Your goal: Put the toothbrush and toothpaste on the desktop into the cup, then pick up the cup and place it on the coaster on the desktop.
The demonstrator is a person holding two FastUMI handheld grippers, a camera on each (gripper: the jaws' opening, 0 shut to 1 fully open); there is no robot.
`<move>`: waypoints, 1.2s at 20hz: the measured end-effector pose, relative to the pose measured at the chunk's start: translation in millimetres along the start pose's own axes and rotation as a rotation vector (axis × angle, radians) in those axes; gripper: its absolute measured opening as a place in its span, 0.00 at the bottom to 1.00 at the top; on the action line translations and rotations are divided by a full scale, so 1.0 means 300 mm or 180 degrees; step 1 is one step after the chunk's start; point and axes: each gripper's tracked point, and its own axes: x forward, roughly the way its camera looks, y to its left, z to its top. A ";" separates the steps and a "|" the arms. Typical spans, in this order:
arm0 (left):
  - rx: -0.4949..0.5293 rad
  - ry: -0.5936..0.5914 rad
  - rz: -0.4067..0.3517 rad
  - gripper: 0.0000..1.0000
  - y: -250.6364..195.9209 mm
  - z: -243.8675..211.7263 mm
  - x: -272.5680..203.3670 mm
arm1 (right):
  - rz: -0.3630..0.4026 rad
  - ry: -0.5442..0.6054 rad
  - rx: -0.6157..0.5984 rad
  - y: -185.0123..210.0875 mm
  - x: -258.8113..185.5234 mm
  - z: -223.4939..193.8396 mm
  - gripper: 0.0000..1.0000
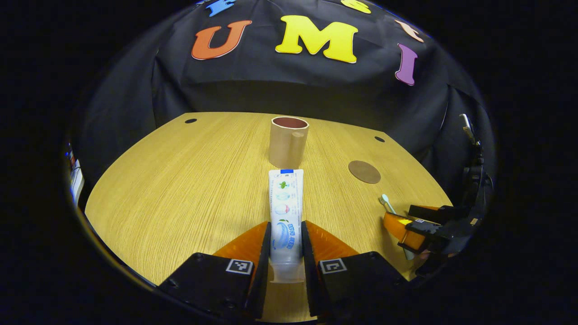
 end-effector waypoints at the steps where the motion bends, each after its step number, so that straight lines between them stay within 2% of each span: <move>1: 0.0010 -0.0011 0.0018 0.39 0.005 0.002 0.000 | 0.0006 0.0025 0.0022 0.001 0.009 -0.002 0.94; 2: 0.0017 -0.0022 0.0024 0.40 0.007 0.004 -0.004 | 0.0069 0.0048 0.0068 0.014 0.017 -0.006 0.94; 6: 0.0031 -0.0085 0.0053 0.40 0.017 0.023 -0.023 | 0.0079 0.0074 0.0052 0.012 0.018 -0.006 0.96; 8: 0.0045 -0.0085 0.0032 0.40 0.007 0.020 -0.026 | 0.0112 0.0082 0.0015 0.023 0.014 -0.008 0.93; 10: 0.0063 -0.0080 0.0044 0.40 0.009 0.029 -0.027 | 0.0310 0.0025 -0.0175 0.070 0.016 -0.008 0.77; 12: 0.0077 -0.0085 0.0057 0.40 0.010 0.036 -0.026 | 0.0427 -0.0012 -0.0311 0.090 0.014 -0.016 0.42; 13: 0.0078 -0.0080 0.0060 0.40 0.012 0.036 -0.024 | 0.0438 0.0025 -0.0283 0.082 0.012 -0.020 0.33; 15: 0.0060 -0.0062 0.0044 0.40 0.010 0.018 -0.027 | 0.0534 0.0072 -0.0115 0.091 0.022 -0.012 0.32; 17: 0.0060 -0.0061 0.0050 0.40 0.011 0.019 -0.037 | 0.0587 0.0119 0.0006 0.093 0.023 -0.015 0.04; 19: 0.0064 -0.0077 0.0060 0.40 0.016 0.023 -0.030 | 0.0598 0.0146 0.0022 0.089 0.018 -0.014 0.07; 20: 0.0061 -0.0081 0.0056 0.40 0.013 0.021 -0.030 | 0.0595 0.0130 0.0002 0.094 0.025 -0.012 0.01; 21: 0.0061 -0.0087 0.0058 0.40 0.014 0.024 -0.031 | 0.0592 0.0118 -0.0020 0.094 0.022 -0.007 0.01; 24: 0.0082 -0.0180 0.0075 0.40 0.021 0.047 -0.025 | 0.0524 -0.0183 -0.0080 0.079 -0.002 0.030 0.00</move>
